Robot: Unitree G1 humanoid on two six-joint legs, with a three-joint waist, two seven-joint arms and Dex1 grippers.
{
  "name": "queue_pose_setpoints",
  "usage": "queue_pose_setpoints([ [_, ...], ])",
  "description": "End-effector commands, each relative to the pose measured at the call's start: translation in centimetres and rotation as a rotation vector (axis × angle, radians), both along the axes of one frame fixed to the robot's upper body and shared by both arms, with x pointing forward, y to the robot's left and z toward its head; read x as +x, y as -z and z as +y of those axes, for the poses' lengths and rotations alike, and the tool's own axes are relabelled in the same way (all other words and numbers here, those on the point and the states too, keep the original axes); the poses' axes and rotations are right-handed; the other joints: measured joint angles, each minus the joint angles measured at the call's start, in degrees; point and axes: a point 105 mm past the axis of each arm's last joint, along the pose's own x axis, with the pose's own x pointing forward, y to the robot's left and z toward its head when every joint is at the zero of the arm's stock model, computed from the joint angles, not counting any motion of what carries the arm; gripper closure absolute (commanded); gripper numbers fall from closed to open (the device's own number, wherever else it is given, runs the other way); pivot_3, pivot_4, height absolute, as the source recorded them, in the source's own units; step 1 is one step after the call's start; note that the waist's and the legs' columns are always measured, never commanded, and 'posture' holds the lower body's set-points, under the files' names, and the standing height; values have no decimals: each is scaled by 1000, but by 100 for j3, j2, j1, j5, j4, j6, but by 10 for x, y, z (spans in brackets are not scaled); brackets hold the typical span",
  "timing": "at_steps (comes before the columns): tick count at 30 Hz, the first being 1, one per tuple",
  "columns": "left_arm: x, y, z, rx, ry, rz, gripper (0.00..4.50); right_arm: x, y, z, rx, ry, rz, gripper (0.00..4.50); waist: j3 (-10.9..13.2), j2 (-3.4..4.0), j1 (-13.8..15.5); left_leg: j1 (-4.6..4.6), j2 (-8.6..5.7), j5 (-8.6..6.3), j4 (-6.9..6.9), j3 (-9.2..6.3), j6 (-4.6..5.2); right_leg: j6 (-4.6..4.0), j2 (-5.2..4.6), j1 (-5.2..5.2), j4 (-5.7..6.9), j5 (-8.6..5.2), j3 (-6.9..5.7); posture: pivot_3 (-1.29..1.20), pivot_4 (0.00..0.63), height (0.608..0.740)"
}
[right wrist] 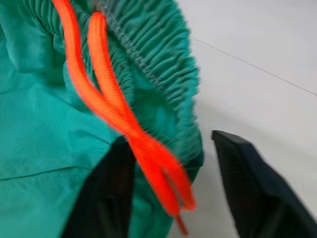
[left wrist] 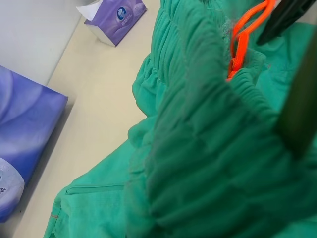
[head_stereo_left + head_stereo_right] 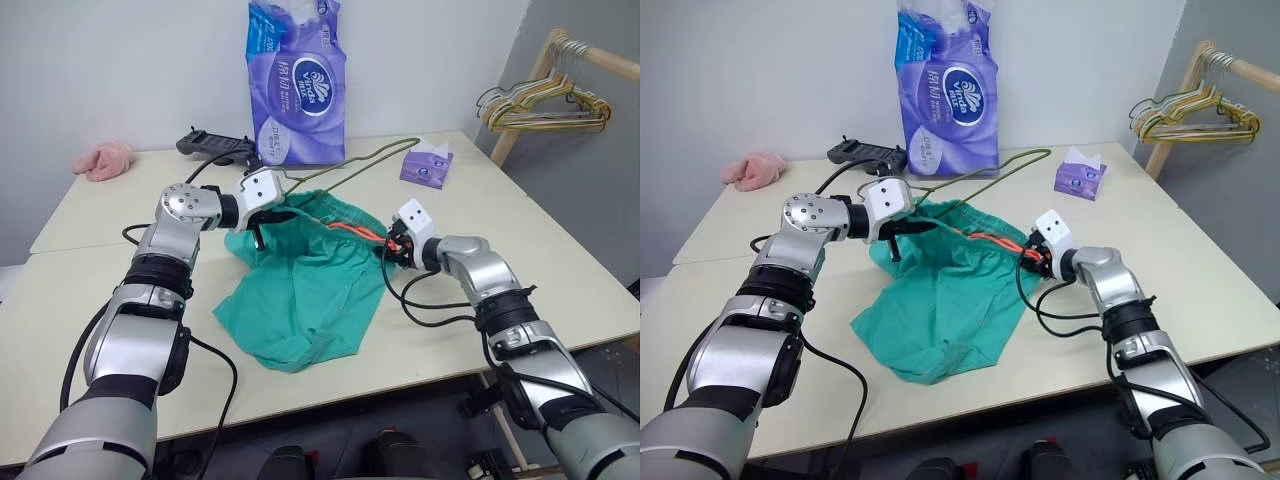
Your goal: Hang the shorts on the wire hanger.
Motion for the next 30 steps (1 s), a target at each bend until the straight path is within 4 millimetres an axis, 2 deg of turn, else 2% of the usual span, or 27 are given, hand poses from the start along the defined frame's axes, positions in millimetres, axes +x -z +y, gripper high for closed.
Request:
queue_pose_setpoints([
  [1, 3, -24, -1, -24, 3, -80, 4500, 6, -23, 3, 25, -12, -77, 3443, 0, 0, 0, 0, 0, 0, 0, 0, 0, 0, 0, 0, 0, 0, 0, 50, 23, 740],
  [4, 2, -23, 1, -22, 0, -77, 4500, 5, -26, 3, 21, -20, -87, 4472, 0, 0, -1, 0, 0, 0, 0, 0, 0, 0, 0, 0, 0, 0, 0, 50, 22, 740],
  [9, -1, -18, 3, -20, 9, -59, 4500, 1, -40, -5, -3, -41, -140, 4472, 0, 0, 0, -1, 0, 0, 0, 0, 0, 0, 0, 0, 0, 0, 0, 52, 19, 740],
  [13, -6, -14, 9, -30, 24, -19, 4500, -12, -48, -18, -61, -107, -173, 4472, 0, 0, 14, -2, -1, -1, 0, 0, 1, 0, -1, 0, -3, 0, 0, 52, 18, 740],
  [16, -35, 6, 8, -81, 136, 182, 4500, -30, -55, -43, -155, -171, -190, 4472, -2, 5, 14, -2, 0, -1, 0, 0, 2, 1, 0, 1, -4, -1, -1, 37, 18, 740],
  [18, -50, 18, 11, -56, 182, 275, 4500, -39, -59, -50, -185, -211, -183, 4472, -4, 10, 2, -4, 0, -3, -2, 3, 5, 2, 2, 1, -9, -2, 0, 30, 21, 740],
  [20, -55, 25, 17, -10, 179, 298, 4500, -46, -62, -53, -217, -245, -188, 4472, -4, 10, 1, -2, 1, -4, -1, 3, 7, 2, 5, 1, -10, -2, 0, 30, 21, 740],
  [29, -54, 14, 6, -35, 247, 297, 4500, -47, -67, -53, -228, -256, -165, 4472, -7, 13, 3, 3, 4, -3, 0, 3, 6, 2, 8, 10, -15, -2, 0, 9, 17, 740],
  [30, -53, 7, 0, -75, 264, 269, 4500, -47, -64, -52, -226, -258, -152, 4472, -8, 13, 3, 4, 4, -3, 1, 3, 6, 2, 8, 10, -15, -2, 0, 9, 17, 740],
])
